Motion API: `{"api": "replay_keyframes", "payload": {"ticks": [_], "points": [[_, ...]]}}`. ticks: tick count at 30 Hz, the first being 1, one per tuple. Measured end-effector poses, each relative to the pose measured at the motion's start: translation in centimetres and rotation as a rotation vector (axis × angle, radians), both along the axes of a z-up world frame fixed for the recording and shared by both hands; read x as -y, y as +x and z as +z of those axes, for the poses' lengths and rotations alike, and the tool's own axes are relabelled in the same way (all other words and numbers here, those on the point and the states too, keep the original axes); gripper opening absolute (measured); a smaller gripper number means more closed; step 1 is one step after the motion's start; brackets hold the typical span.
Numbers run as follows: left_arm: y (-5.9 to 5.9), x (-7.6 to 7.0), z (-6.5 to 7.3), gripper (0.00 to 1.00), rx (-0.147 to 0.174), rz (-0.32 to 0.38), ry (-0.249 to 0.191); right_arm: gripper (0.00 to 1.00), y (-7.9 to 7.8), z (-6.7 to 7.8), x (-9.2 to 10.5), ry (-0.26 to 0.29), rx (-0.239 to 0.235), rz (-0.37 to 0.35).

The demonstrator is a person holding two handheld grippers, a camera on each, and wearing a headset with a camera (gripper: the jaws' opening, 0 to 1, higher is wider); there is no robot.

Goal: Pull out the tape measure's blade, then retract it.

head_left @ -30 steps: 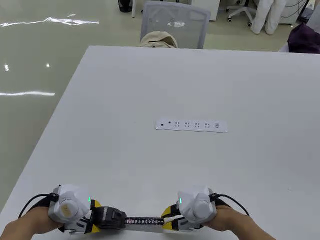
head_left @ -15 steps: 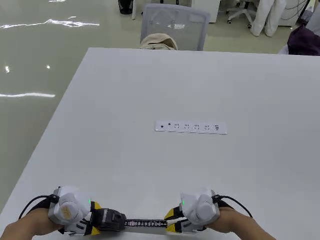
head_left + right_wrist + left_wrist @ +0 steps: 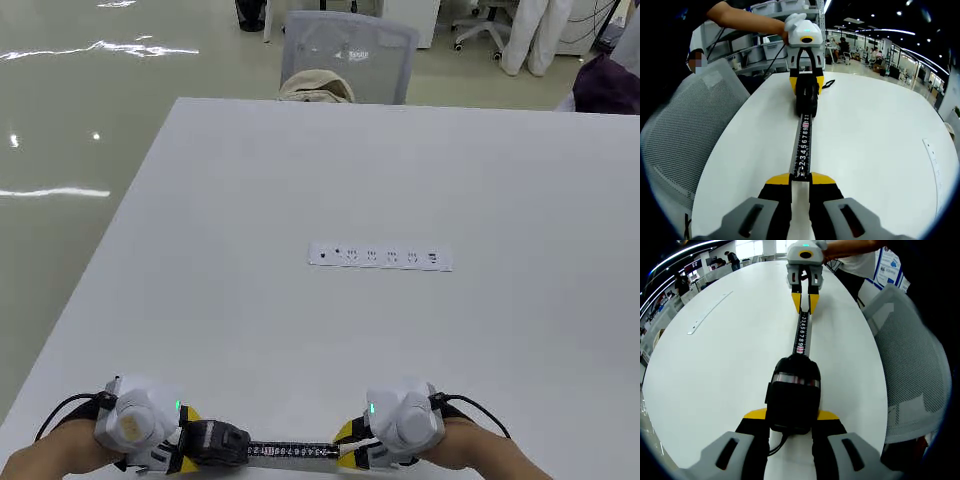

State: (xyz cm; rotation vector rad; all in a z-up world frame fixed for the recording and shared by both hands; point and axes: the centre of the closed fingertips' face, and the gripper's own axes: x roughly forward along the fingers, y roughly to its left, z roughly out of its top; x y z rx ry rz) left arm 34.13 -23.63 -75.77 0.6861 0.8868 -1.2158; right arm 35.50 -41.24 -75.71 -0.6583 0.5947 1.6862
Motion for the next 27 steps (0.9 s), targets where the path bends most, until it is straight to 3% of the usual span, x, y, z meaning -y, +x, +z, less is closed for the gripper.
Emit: {"api": "replay_keyframes", "payload": {"ticks": [27], "points": [[0.1, 0.1, -0.1, 0.28, -0.001, -0.001, 0.003, 0.1, 0.1, -0.4, 2.1, -0.016, -0.003, -0.009]]}}
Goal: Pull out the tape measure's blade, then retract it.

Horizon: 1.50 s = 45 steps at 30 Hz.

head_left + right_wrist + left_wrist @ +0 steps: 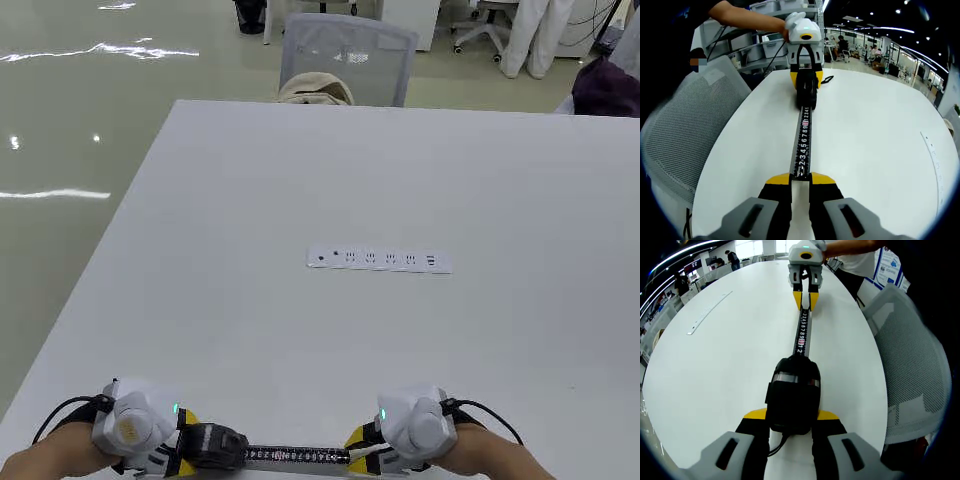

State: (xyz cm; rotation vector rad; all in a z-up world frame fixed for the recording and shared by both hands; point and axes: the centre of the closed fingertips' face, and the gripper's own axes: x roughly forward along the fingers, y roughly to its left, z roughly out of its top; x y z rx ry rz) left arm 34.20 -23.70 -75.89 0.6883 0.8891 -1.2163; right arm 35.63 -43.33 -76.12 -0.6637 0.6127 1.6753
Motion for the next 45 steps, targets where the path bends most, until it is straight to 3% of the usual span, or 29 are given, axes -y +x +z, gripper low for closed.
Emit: {"api": "replay_keyframes", "payload": {"ticks": [45], "points": [[0.0, 0.1, 0.1, 0.28, 0.005, -0.007, 0.007, 0.09, 0.4, -0.1, 3.1, -0.031, 0.01, -0.009]]}}
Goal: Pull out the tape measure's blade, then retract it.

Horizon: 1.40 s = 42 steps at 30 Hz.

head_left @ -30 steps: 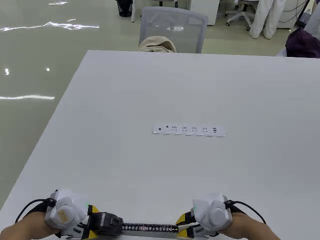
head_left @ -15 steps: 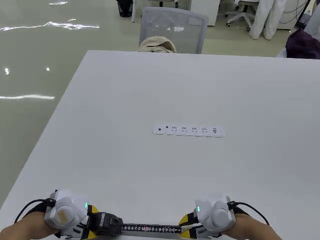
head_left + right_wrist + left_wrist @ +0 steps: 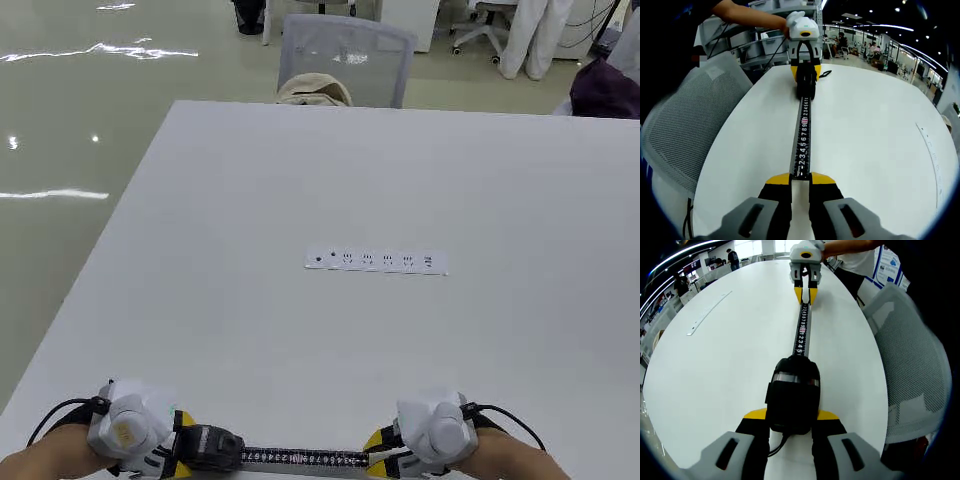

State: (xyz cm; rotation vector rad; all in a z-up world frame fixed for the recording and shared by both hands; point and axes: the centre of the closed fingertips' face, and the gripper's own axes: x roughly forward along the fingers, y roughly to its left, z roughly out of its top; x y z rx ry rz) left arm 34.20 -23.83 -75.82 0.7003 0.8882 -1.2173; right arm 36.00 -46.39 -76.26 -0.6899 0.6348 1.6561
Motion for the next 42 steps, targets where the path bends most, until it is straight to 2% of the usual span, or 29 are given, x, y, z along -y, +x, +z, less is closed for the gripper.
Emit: {"api": "replay_keyframes", "payload": {"ticks": [42], "points": [[0.1, -0.1, -0.2, 0.28, -0.001, -0.002, 0.005, 0.09, 0.3, -0.1, 2.8, -0.04, -0.002, -0.009]]}}
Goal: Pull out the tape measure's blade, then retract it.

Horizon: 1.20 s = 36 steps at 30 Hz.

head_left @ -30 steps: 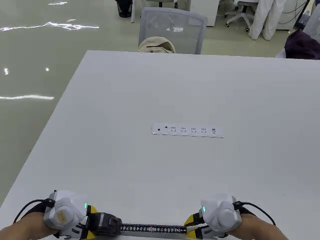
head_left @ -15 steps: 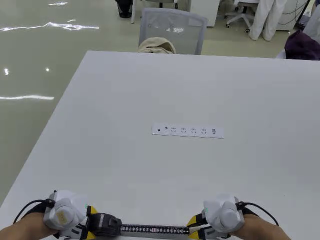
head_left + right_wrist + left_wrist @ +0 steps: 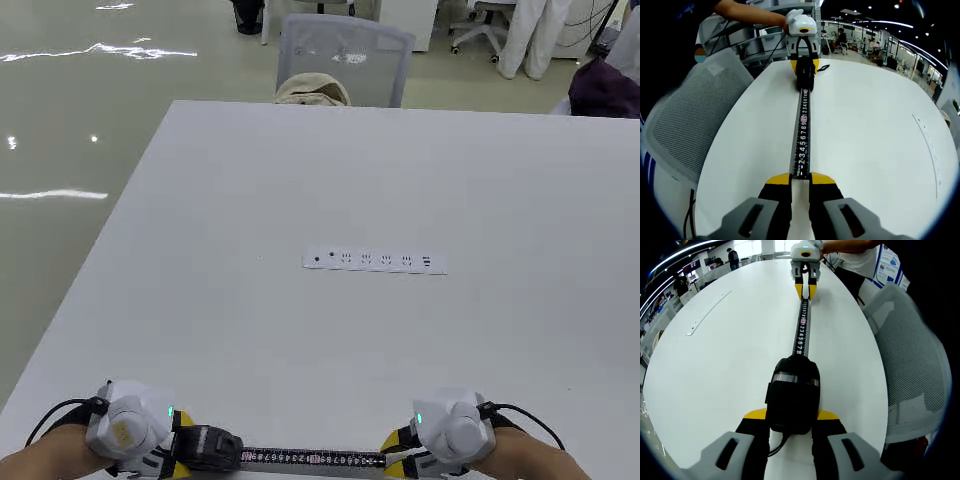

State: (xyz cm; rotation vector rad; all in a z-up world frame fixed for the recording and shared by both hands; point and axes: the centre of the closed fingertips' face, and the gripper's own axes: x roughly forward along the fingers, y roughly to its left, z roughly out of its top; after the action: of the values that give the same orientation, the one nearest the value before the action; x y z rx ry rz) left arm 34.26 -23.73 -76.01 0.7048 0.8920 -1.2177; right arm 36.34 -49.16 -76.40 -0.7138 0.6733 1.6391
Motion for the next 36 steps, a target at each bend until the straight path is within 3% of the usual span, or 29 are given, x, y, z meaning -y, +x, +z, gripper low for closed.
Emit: {"api": "replay_keyframes", "payload": {"ticks": [36], "points": [[0.0, 0.2, 0.1, 0.28, 0.0, 0.0, 0.005, 0.1, 0.2, -0.5, 3.0, -0.058, 0.012, -0.007]]}}
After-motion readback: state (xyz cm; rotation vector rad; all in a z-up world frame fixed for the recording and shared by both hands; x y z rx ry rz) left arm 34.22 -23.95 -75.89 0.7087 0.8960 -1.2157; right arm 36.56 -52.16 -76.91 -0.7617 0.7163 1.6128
